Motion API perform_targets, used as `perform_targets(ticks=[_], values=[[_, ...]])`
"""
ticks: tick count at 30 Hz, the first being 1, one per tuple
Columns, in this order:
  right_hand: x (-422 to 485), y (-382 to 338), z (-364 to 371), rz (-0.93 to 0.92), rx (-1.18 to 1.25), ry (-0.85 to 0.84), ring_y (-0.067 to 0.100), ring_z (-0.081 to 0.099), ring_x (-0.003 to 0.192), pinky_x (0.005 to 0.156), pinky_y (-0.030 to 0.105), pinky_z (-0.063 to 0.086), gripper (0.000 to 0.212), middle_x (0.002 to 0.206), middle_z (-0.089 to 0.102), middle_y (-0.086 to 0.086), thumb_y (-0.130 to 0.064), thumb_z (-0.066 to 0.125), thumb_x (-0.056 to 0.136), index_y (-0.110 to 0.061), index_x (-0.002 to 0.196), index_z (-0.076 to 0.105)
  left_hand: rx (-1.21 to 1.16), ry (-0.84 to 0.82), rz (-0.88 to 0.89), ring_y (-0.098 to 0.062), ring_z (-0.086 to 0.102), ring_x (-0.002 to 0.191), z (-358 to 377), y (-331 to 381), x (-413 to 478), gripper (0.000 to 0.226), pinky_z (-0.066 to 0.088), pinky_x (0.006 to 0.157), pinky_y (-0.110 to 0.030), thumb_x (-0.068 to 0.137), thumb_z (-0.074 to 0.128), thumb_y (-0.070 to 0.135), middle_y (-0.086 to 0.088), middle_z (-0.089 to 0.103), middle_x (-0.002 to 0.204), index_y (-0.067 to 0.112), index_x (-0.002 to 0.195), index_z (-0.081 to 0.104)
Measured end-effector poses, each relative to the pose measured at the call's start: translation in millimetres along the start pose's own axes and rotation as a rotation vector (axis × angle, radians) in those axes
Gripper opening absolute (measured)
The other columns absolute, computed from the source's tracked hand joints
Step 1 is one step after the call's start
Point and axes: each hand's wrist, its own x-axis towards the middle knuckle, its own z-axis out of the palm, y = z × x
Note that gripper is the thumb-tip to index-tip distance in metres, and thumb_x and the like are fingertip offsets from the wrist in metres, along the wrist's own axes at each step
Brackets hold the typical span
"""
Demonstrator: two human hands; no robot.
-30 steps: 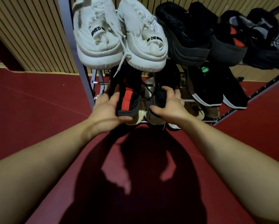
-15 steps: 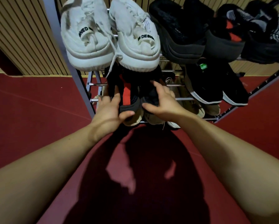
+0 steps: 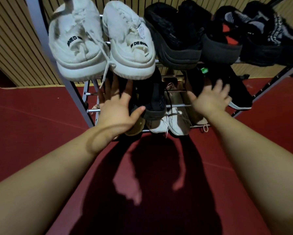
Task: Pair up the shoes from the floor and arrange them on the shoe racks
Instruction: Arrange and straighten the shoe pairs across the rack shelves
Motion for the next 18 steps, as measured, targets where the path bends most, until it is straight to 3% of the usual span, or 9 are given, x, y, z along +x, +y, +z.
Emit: perform_targets(ticks=[3, 6, 11, 14, 18], values=[[9.4, 32.4, 6.0, 0.135, 0.038, -0.119, 0.038, 0.000, 0.144, 0.114, 0.051, 0.010, 0.080, 0.158, 0.002, 0.015, -0.062, 0.043, 0.089, -0.025, 0.151, 0.008, 0.130, -0.037, 0.117, -0.033, 0.000, 0.145, 9.9, 9.1, 4.6, 0.072, 0.018, 0.113, -0.046, 0.087, 0.034, 0.062, -0.016, -0.003, 0.157, 0.036, 0.150, 0.011], [7.5, 42.5, 19.4, 0.034, 0.011, -0.124, 0.040, 0.003, 0.143, 0.115, 0.044, 0.007, 0.081, 0.155, 0.006, 0.025, -0.061, 0.037, 0.091, -0.018, 0.152, 0.005, 0.184, -0.043, 0.128, -0.029, 0.010, 0.145, 14.8, 8.8, 5.1, 0.069, 0.018, 0.114, -0.042, 0.084, 0.028, 0.066, -0.011, 0.000, 0.159, 0.037, 0.147, 0.025], [3.0, 34.5, 16.6, -0.010, -0.025, -0.023, 0.042, 0.028, 0.131, 0.108, 0.042, 0.023, 0.089, 0.142, 0.027, 0.031, -0.058, 0.047, 0.089, -0.008, 0.151, 0.007, 0.185, -0.038, 0.132, -0.027, 0.026, 0.140, 13.8, 7.1, 2.3, 0.078, 0.022, 0.112, -0.038, 0.077, 0.020, 0.067, -0.010, 0.007, 0.159, 0.035, 0.148, 0.021], [-4.9, 28.7, 10.4, -0.040, 0.008, 0.003, 0.041, 0.034, 0.128, 0.106, 0.044, 0.029, 0.096, 0.138, 0.035, 0.028, -0.061, 0.060, 0.078, -0.014, 0.148, 0.014, 0.203, -0.033, 0.117, -0.027, 0.029, 0.139, 16.4, 6.2, 3.4, 0.084, 0.023, 0.112, -0.037, 0.076, 0.017, 0.069, -0.010, 0.009, 0.158, 0.031, 0.150, 0.014], [-9.1, 27.5, 1.2, 0.034, 0.075, -0.147, 0.040, 0.035, 0.130, 0.105, 0.050, 0.034, 0.102, 0.141, 0.034, 0.022, -0.066, 0.064, 0.071, -0.024, 0.146, 0.010, 0.198, -0.025, 0.123, -0.024, 0.024, 0.142, 18.0, 5.1, 5.5, 0.086, 0.022, 0.113, -0.036, 0.076, 0.019, 0.069, -0.010, 0.010, 0.158, 0.028, 0.152, 0.006]])
